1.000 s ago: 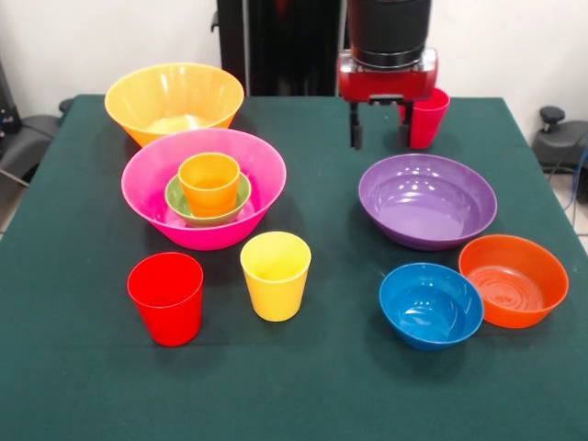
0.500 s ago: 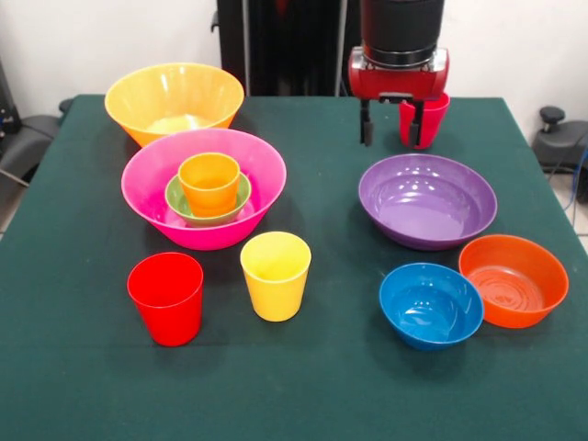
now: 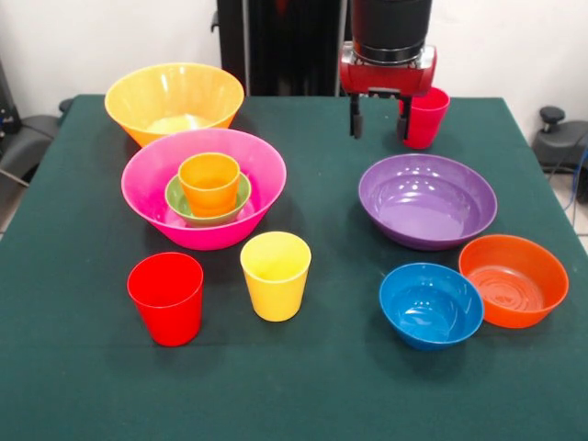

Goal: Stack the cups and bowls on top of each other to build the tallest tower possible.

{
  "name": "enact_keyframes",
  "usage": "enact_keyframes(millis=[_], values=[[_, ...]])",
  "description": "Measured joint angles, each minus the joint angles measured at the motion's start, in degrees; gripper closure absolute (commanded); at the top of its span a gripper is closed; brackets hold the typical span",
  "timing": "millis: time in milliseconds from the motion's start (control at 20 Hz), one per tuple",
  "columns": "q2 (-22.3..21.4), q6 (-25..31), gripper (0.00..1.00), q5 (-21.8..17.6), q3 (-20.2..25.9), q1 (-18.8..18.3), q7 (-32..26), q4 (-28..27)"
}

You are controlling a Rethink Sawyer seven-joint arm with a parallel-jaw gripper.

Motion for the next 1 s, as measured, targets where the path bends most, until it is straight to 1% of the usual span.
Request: enact_keyframes(millis=[450,800,1000], values=[[-0.1,0.0,0.00,2.0,-0.2,1.7,0.0,0.2],[-0.1,-0.1,0.00,2.4,-0.3,1.9,0.0,0.2],[0.3,-1.5,0.00,2.3,-0.8,2.2,0.0,0.2]])
